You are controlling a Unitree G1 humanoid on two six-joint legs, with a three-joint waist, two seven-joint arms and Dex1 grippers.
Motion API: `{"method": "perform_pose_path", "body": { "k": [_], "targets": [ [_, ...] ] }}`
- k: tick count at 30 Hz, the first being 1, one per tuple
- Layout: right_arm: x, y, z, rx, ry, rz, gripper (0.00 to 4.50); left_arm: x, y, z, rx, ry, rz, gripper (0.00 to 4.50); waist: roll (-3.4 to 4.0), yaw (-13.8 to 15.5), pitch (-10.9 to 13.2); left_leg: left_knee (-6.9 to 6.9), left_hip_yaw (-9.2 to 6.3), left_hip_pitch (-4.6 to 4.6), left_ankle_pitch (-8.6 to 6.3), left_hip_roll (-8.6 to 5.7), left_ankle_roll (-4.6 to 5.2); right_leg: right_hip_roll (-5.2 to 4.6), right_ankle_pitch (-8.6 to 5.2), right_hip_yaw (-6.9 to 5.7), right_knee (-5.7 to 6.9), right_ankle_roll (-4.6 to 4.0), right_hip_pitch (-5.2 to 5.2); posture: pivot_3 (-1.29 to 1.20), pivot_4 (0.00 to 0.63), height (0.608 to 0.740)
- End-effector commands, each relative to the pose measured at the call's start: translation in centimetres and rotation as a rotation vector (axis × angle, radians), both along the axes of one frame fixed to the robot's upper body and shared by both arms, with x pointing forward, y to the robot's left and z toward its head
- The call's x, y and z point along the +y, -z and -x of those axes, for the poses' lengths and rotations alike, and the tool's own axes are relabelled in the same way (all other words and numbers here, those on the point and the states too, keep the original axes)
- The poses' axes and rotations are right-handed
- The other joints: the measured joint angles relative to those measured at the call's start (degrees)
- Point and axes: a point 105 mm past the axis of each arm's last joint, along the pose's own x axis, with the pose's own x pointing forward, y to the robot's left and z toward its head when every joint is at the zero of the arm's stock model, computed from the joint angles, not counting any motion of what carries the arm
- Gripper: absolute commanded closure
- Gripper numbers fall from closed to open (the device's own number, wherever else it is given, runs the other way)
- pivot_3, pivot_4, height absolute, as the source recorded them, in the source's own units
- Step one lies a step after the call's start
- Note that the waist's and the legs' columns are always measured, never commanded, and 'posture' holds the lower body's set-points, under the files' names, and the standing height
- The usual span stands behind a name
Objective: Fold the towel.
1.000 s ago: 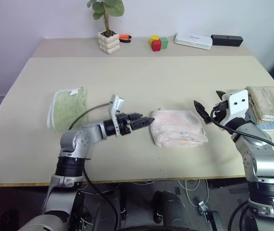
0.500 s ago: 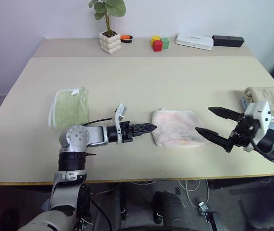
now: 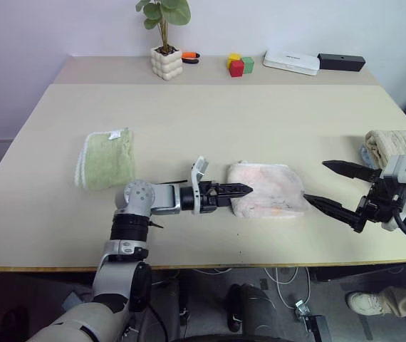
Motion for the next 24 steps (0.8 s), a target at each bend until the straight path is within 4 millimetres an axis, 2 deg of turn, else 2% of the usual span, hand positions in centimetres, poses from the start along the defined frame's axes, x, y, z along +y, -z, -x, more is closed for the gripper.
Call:
{"method": "perform_pose_path", "body": {
  "k": [1,3,10,14,18,24],
  "targets": [
    [-0.1,-1.1,0.2,-0.059,0.008,0.03,0.0,-0.7,0.9,0.3,0.032,0.019,-0.033,0.26,0.0,-0.02,0.0,0.0,0.0,0.0,0.0,0.0,0.0,0.0,0.0,0.0,0.0,0.0,0.0,0.0,0.15,0.74],
    [-0.2,-1.0,0.3,-0.055,0.013,0.032,0.0,-1.2,0.7,0.2,0.06,0.026,-0.009,0.86,0.0,-0.01,0.0,0.0,-0.01,0.0,0.0,0.0,0.0,0.0,0.0,-0.01,0.0,0.0,0.0,0.0,0.15,0.74],
    [-1.2,-1.3,1.8,-0.052,-0.003,0.026,0.0,-1.9,0.7,-0.3,0.077,0.02,-0.008,4.45,0.0,1.0,-0.04,0.01,-0.01,0.05,-0.01,-0.01,0.02,0.0,0.0,-0.01,-0.01,0.0,0.04,0.0,0.15,0.74],
    [-1.0,-1.9,2.4,-0.062,-0.027,-0.033,0.0,-2.2,0.3,-0.8,0.049,-0.002,0.003,4.45,0.0,1.18,-0.03,0.04,-0.01,0.06,-0.02,0.03,0.01,-0.01,-0.01,0.0,-0.02,-0.03,0.05,0.0,0.15,0.74],
    [-0.4,-1.7,2.5,-0.056,-0.045,-0.045,0.0,-2.1,-0.6,-1.4,0.0,-0.03,0.039,4.45,0.0,1.18,-0.03,0.03,-0.02,0.05,-0.02,0.03,0.01,-0.01,-0.01,-0.01,-0.02,-0.03,0.05,0.0,0.15,0.74],
    [0.8,-2.0,2.3,-0.068,-0.077,-0.07,0.0,-0.3,-2.6,-3.9,-0.18,-0.167,0.059,4.45,-0.01,1.04,-0.02,0.01,-0.01,0.0,-0.02,0.03,0.01,0.0,-0.01,0.0,-0.02,-0.05,-0.03,0.0,0.15,0.74]
  ]
}}
